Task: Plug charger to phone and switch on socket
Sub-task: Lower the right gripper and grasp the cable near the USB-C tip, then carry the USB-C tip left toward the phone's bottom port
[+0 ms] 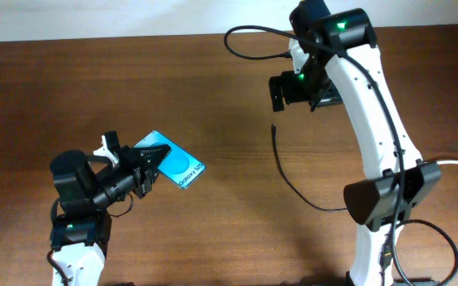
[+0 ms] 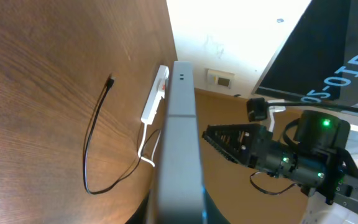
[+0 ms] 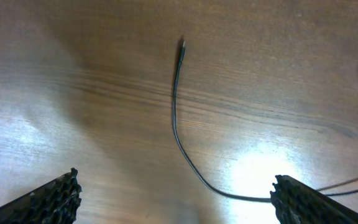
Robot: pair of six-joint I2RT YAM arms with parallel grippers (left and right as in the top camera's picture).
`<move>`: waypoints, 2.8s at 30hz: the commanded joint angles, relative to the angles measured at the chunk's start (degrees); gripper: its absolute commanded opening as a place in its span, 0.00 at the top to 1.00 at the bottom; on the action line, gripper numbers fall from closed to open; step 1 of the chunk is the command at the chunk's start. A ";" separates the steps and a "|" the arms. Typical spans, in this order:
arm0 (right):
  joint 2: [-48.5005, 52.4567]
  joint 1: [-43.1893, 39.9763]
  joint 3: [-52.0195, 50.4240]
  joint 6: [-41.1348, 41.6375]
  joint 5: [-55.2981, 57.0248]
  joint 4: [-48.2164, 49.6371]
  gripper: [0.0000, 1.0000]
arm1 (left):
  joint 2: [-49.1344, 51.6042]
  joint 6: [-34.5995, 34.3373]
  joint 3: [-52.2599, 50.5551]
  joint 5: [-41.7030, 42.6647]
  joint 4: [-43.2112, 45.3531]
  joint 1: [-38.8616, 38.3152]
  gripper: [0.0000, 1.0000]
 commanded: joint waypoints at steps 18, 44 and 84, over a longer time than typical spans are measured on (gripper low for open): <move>-14.64 0.50 -38.25 12.00 0.66 31.32 0.08 | -0.22 1.09 0.63 3.89 0.52 0.20 1.00; 7.41 5.03 -46.49 12.02 4.42 48.85 0.96 | -0.22 1.09 0.63 2.84 0.52 0.20 1.00; -19.15 -3.15 -42.01 -34.01 -54.38 -0.37 0.96 | -0.20 5.01 0.63 9.81 0.70 0.20 1.00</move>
